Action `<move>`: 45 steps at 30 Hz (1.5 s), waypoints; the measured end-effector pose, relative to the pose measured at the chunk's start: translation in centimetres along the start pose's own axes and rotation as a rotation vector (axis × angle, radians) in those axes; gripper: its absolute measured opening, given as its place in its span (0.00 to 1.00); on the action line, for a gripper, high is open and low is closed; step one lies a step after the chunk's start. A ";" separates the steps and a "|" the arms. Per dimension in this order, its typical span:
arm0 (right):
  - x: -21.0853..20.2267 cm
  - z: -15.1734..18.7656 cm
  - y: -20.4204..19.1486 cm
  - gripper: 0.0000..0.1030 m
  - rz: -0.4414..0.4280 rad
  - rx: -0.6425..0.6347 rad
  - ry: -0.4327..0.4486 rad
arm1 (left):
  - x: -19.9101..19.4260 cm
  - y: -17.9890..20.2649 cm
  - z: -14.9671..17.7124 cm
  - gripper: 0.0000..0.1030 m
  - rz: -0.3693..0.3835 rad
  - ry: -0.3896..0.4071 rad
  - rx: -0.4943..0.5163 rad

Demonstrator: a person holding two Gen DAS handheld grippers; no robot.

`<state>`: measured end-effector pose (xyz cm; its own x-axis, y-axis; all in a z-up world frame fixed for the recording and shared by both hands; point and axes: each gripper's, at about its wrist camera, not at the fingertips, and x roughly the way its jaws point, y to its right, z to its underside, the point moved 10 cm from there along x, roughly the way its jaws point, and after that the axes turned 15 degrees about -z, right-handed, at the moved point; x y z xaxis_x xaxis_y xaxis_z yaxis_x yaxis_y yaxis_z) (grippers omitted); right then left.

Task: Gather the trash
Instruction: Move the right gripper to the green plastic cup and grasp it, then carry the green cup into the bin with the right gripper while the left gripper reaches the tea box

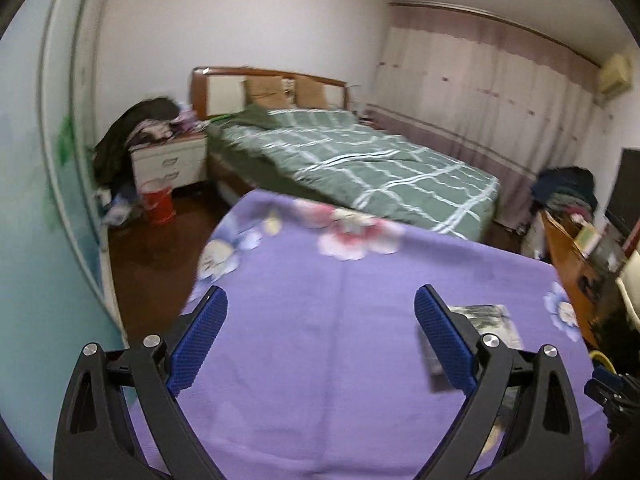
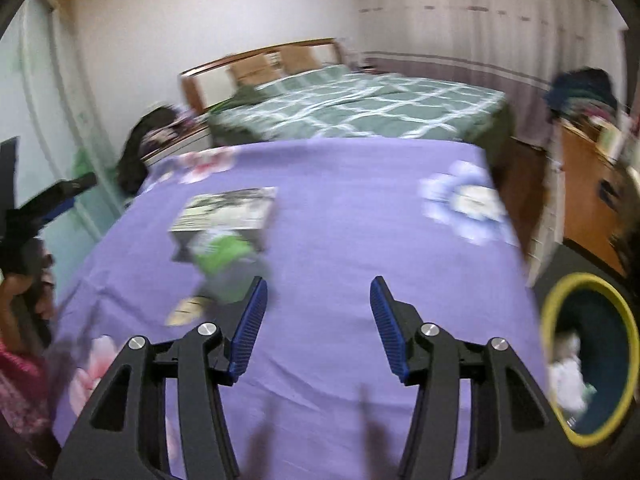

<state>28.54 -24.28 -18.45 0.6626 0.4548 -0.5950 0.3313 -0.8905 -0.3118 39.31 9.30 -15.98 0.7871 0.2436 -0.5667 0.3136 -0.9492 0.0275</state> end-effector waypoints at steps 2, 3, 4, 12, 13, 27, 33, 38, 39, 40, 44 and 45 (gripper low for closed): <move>1.6 -0.3 -1.7 0.58 -0.037 -0.024 -0.022 | 1.0 -0.6 0.8 0.91 0.002 -0.022 -0.028; 2.3 -0.4 -2.5 0.59 -0.053 -0.032 -0.031 | 1.9 -1.1 1.3 0.91 0.001 -0.044 -0.036; 3.4 -0.6 -3.5 0.59 -0.074 -0.047 -0.048 | 2.3 -1.1 1.7 0.91 0.002 -0.055 -0.035; 7.5 -1.2 -5.5 0.70 -0.062 -0.121 -0.103 | 2.2 -0.4 2.5 0.92 0.016 -0.057 -0.056; 8.0 -1.2 -5.5 0.70 -0.055 -0.129 -0.107 | 2.1 -0.2 2.4 0.92 0.018 -0.059 -0.059; 10.2 -0.3 -5.2 0.67 -0.106 -0.103 -0.145 | 1.0 1.0 2.4 0.92 0.024 -0.032 -0.017; 9.4 -0.1 -6.1 0.58 -0.091 -0.128 -0.119 | 0.8 1.3 2.6 0.92 0.014 -0.027 -0.006; 7.3 -0.5 -6.0 0.52 -0.082 -0.100 -0.073 | 0.8 1.7 2.7 0.92 0.016 -0.032 0.011; 6.9 -0.7 -5.9 0.51 -0.083 -0.092 -0.066 | 0.7 1.8 2.8 0.92 0.016 -0.032 0.016; 6.3 -0.7 -5.9 0.51 -0.081 -0.085 -0.057 | 0.7 1.8 2.8 0.92 0.016 -0.031 0.019; 3.8 -0.7 -5.4 0.50 -0.070 -0.064 -0.023 | 0.6 2.0 2.8 0.92 0.019 -0.027 0.026; 3.3 -0.7 -5.2 0.50 -0.069 -0.057 -0.014 | 0.6 2.0 2.8 0.92 0.020 -0.026 0.027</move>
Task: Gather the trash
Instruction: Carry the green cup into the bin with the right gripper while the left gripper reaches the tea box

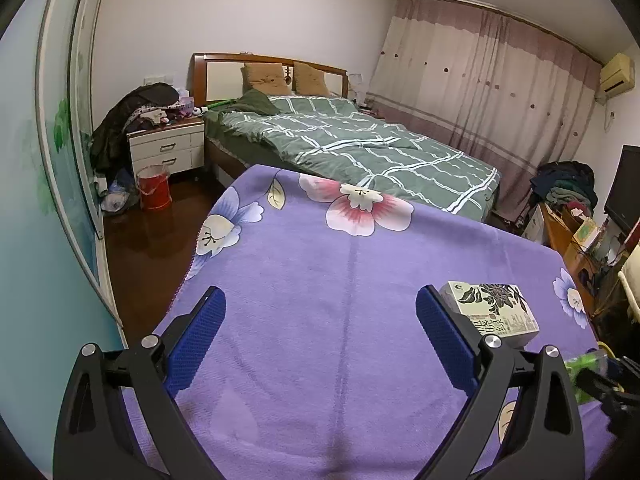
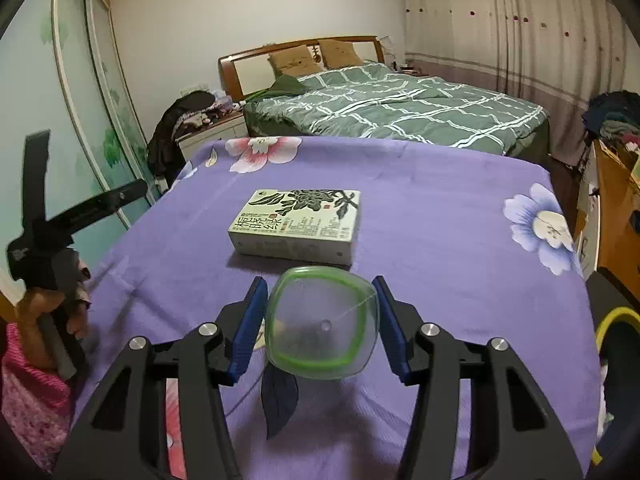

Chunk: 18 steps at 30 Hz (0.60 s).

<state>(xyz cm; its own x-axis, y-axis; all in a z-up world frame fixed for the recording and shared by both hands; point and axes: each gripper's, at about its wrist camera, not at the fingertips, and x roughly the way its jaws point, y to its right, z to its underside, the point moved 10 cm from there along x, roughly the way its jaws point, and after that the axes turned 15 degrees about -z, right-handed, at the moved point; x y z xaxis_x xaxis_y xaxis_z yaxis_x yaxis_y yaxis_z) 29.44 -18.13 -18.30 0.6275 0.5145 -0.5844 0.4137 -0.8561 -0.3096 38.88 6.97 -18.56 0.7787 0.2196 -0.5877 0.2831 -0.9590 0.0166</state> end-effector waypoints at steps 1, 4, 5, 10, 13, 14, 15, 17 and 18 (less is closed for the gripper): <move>-0.6 -0.1 0.2 0.50 0.008 0.003 0.009 | 0.0 0.0 0.0 0.92 0.000 -0.001 -0.001; -2.2 -0.1 0.9 0.50 0.037 0.011 0.031 | -0.1 0.1 0.0 0.92 0.005 -0.003 -0.001; -2.5 0.0 1.1 0.50 0.043 0.014 0.034 | -0.1 0.2 0.0 0.92 0.006 -0.003 0.000; -5.7 0.6 3.6 0.50 0.116 0.048 0.069 | -0.3 0.8 0.2 0.92 0.025 -0.009 0.016; -8.3 0.8 6.7 0.50 0.182 0.098 0.106 | -0.3 1.3 0.5 0.92 0.033 -0.016 0.033; -9.4 0.9 8.1 0.50 0.212 0.119 0.122 | -0.3 1.3 0.6 0.92 0.034 -0.017 0.038; -10.7 1.0 9.6 0.50 0.246 0.142 0.137 | -0.3 1.4 0.7 0.92 0.035 -0.017 0.043; -12.7 1.4 12.0 0.50 0.314 0.176 0.157 | -0.3 1.8 0.8 0.92 0.043 -0.022 0.050; -13.9 1.7 13.7 0.50 0.361 0.197 0.165 | -0.2 1.9 0.9 0.92 0.046 -0.025 0.054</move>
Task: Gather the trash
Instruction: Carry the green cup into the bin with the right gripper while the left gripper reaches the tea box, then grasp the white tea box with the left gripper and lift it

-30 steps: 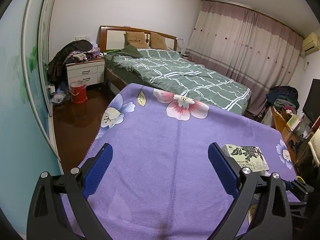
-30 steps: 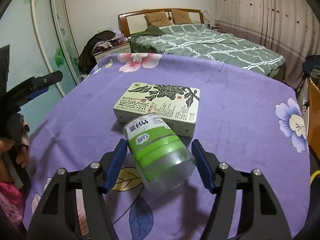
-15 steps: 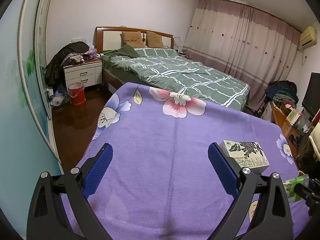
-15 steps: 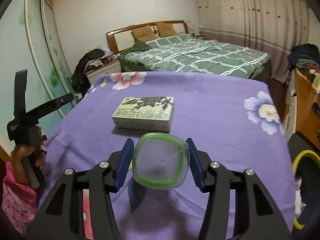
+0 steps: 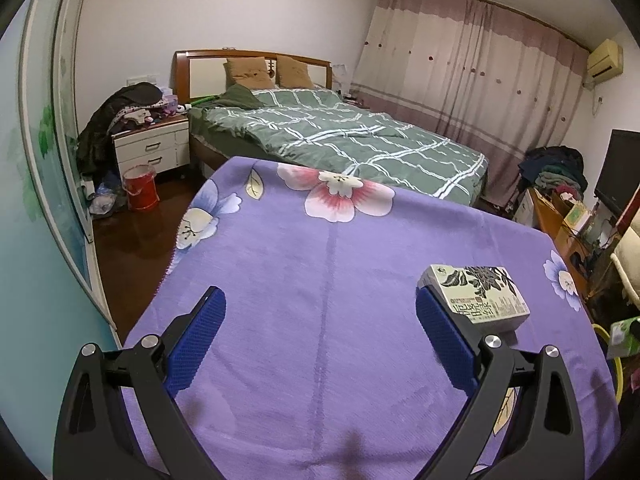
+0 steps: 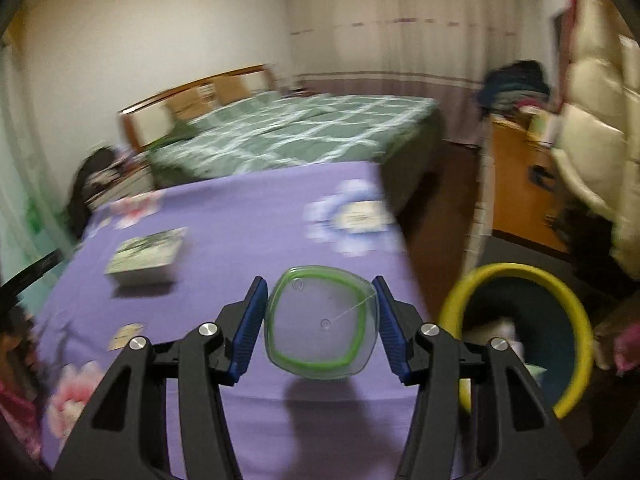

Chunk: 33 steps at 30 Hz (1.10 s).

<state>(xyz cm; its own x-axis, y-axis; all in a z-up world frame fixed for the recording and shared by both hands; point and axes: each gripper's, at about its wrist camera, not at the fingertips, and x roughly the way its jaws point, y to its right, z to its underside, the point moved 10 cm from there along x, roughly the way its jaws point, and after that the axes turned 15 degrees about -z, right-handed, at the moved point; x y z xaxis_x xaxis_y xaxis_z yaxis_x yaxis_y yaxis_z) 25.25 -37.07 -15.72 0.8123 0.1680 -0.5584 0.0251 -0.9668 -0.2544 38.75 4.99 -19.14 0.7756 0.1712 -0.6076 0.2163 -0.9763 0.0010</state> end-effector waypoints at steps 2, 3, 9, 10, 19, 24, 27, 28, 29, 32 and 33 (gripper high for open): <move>-0.8 -0.1 3.1 0.50 0.068 0.033 0.008 | 0.0 0.3 0.0 0.92 0.005 -0.004 0.010; -1.2 -0.1 4.5 0.50 0.101 0.047 0.013 | 0.0 0.4 -0.1 0.92 0.005 -0.003 0.008; -2.2 1.2 13.5 0.50 0.298 0.125 -0.009 | -0.6 3.3 -0.2 0.92 0.105 -0.038 0.028; -2.1 1.6 14.5 0.51 0.315 0.139 -0.020 | -0.5 4.4 0.1 0.92 0.132 -0.060 0.048; -2.4 2.8 16.5 0.59 0.327 0.168 0.003 | 2.6 11.9 3.2 0.92 0.284 -0.212 0.215; -2.2 2.7 16.1 0.60 0.319 0.175 0.002 | 3.7 16.2 4.0 0.92 0.371 -0.270 0.302; -2.3 2.7 16.1 0.61 0.316 0.178 0.007 | 3.0 18.3 4.8 0.92 0.399 -0.296 0.334; -2.3 2.7 16.1 0.62 0.316 0.177 0.008 | 2.5 19.0 5.1 0.92 0.417 -0.305 0.339; -2.5 2.8 16.2 0.63 0.316 0.178 0.009 | 1.8 19.8 5.5 0.92 0.443 -0.314 0.347; -2.4 2.8 16.3 0.64 0.312 0.181 0.010 | -1.7 22.9 7.6 0.92 0.542 -0.322 0.428; -2.4 2.8 16.4 0.64 0.310 0.182 0.010 | -2.8 23.8 8.0 0.92 0.553 -0.299 0.470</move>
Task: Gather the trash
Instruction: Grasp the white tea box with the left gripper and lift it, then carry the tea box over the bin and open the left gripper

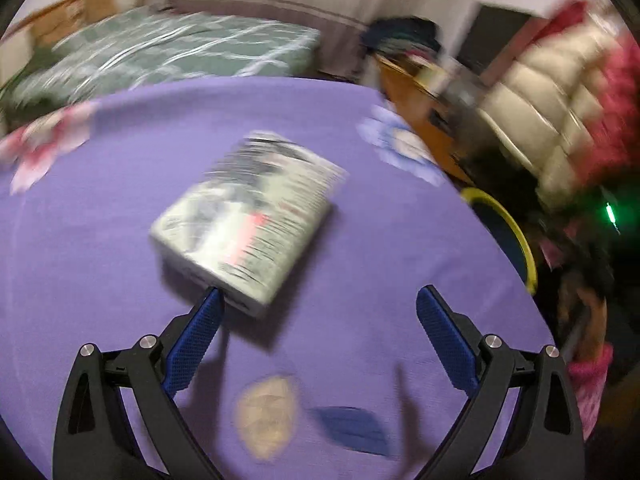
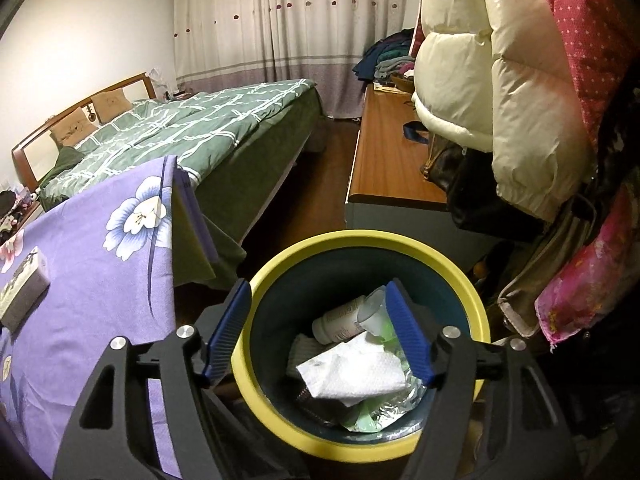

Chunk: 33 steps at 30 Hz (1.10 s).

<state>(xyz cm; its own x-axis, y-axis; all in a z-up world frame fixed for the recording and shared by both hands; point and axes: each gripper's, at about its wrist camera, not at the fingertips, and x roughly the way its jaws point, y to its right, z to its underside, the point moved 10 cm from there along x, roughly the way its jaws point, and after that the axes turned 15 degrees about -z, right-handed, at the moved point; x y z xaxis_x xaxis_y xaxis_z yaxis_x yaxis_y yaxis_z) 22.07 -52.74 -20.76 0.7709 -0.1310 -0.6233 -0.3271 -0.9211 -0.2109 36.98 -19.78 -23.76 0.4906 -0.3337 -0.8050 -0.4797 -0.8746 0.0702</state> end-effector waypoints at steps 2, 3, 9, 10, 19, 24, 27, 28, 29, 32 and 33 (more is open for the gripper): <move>0.1 0.0 0.0 0.64 -0.006 -0.001 -0.003 | -0.6 1.4 -0.5 0.92 -0.054 0.035 0.066; 0.0 0.0 -0.1 0.64 -0.008 -0.003 -0.002 | -0.8 1.0 -1.4 0.92 -0.158 0.061 0.093; 0.1 0.0 0.6 0.66 -0.011 0.005 0.000 | 1.4 -0.7 -6.0 0.94 -0.286 0.066 0.161; 0.1 0.0 0.8 0.66 -0.012 0.008 -0.002 | 2.3 -0.9 -6.4 0.94 -0.285 0.041 0.178; 0.5 0.4 2.0 0.66 -0.021 0.033 -0.010 | 6.8 -1.1 -5.9 0.94 -0.264 -0.094 0.219; 0.0 0.5 2.5 0.66 -0.042 0.041 0.002 | 7.7 -0.7 -5.5 0.73 -0.260 -0.113 0.199; -1.2 0.4 3.4 0.66 -0.045 0.056 0.025 | 7.3 1.6 -5.6 0.72 -0.246 -0.097 0.222; -1.6 0.4 3.7 0.66 -0.045 0.061 0.032 | 7.0 2.9 -5.6 0.72 -0.233 -0.084 0.235; -2.2 0.4 4.1 0.66 -0.043 0.066 0.042 | 6.8 4.3 -5.8 0.72 -0.219 -0.073 0.248; -3.9 0.4 5.4 0.66 -0.037 0.083 0.067 | 6.0 9.9 -6.7 0.72 -0.154 -0.031 0.298; -4.3 0.4 5.6 0.66 -0.035 0.085 0.071 | 5.5 12.8 -7.1 0.72 -0.114 -0.012 0.328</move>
<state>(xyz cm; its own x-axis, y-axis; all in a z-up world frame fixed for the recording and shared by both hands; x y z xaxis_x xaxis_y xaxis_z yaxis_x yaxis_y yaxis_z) 16.63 -57.20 -19.57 0.8183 -0.1281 -0.5603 -0.3423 -0.8917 -0.2961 38.67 -35.33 -23.11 0.5472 -0.2343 -0.8036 -0.6311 -0.7461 -0.2122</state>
